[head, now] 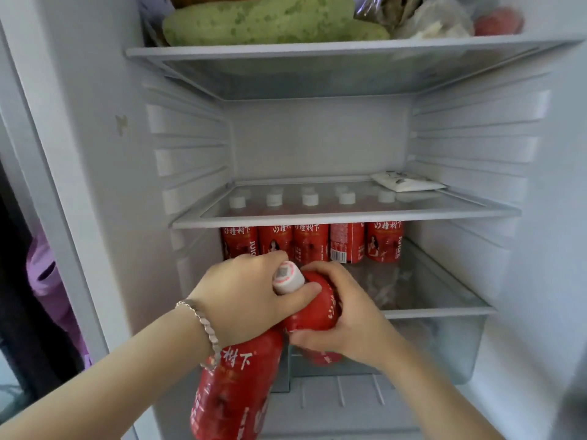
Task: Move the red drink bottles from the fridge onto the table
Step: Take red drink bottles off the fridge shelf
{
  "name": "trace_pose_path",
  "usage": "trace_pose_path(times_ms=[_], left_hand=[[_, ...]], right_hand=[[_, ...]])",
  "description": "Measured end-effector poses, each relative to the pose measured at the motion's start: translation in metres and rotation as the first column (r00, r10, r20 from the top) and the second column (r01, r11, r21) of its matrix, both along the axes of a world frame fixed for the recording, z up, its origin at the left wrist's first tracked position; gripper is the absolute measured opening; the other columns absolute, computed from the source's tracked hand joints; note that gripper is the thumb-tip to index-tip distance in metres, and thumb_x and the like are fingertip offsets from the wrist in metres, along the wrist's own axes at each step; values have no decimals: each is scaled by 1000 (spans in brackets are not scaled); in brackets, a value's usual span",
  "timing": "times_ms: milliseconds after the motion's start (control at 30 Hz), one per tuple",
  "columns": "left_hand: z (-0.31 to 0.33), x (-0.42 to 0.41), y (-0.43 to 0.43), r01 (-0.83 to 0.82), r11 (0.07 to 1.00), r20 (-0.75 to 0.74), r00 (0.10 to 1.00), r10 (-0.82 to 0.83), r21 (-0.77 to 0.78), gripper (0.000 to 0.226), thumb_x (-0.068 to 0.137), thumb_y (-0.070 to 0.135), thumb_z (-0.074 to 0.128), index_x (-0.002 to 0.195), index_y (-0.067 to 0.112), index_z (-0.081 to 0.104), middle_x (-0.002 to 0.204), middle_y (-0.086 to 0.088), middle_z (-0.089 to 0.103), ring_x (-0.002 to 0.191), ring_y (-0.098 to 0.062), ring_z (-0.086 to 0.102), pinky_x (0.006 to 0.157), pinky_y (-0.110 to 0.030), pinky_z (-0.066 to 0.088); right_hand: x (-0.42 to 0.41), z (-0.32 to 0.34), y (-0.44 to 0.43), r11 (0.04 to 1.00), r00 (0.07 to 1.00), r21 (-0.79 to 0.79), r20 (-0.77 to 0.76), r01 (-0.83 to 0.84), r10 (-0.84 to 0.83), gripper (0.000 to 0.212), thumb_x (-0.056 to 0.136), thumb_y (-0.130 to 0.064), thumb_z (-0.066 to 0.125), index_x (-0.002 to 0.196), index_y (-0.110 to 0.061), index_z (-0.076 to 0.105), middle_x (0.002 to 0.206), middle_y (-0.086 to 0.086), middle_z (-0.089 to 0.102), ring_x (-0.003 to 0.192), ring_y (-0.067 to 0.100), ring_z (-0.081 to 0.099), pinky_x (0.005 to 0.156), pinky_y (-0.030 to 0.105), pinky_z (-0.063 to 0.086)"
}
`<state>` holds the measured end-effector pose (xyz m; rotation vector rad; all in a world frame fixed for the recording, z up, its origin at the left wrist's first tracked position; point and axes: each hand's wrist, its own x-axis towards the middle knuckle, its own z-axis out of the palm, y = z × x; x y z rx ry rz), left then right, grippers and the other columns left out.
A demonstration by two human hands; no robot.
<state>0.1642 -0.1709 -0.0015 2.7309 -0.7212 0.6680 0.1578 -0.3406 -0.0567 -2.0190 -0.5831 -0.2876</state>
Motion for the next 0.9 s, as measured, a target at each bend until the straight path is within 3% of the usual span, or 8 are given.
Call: trace_pose_path(times_ms=[33,100,167,233,367,533,767,900], left_hand=[[2,2,-3,-8,999,-68,998,6,-35,53,63,78,30,72,29,47,67,13,58,63,-3,55,62,-24,49],[4,5,-8,-19,997,-137,990,8,-81,51,65,76,34,72,29,52,70,12,61,66,-4,58,68,-28,52],[5,7,-13,-17,996,-111,994,7,-90,55,64,77,32,74,28,54,71,11,62,67,-6,59,69,-30,52],[7,10,-17,-14,994,-83,997,4,-113,58,62,78,30,73,27,54,68,10,62,65,-6,59,67,-30,52],[14,20,-25,-19,992,-101,995,6,-128,57,62,78,29,73,27,54,68,10,62,65,-5,58,66,-28,51],[14,31,-25,-44,983,-91,995,28,-180,54,64,76,33,70,26,52,66,8,62,63,-7,59,63,-29,50],[10,38,-15,-67,968,-139,990,34,-241,55,62,77,35,71,27,55,64,8,63,59,-5,60,56,-23,48],[7,37,-15,-44,975,-95,995,24,-219,52,61,78,34,66,29,52,58,9,60,55,-4,57,49,-19,37]], right_hand=[[3,0,-6,987,989,150,-124,-65,84,69,53,-76,67,112,-45,46,111,-27,55,103,-2,59,82,20,53],[20,-8,-22,943,971,321,-240,87,-8,70,66,-80,49,119,-35,52,117,-16,61,109,4,59,93,25,50],[48,-16,-42,840,901,330,-215,431,-378,57,81,-55,60,122,-16,55,121,2,61,111,17,59,99,40,47],[79,-18,-63,715,776,303,-274,630,-568,45,80,-27,69,116,-2,57,114,16,62,108,30,59,97,48,46],[126,-4,-90,618,587,106,-472,779,-658,87,73,-24,75,139,1,24,143,21,32,132,36,34,110,44,31],[154,-5,-113,651,656,184,-430,736,-620,81,63,-4,82,129,-1,36,129,16,53,119,28,52,91,32,44],[122,-8,-100,648,655,160,-367,744,-661,84,54,-19,86,121,-7,38,113,8,57,102,24,58,76,30,46],[65,-15,-94,708,756,274,-312,651,-575,95,42,-17,88,122,-19,39,106,-1,60,94,18,60,83,37,51]])
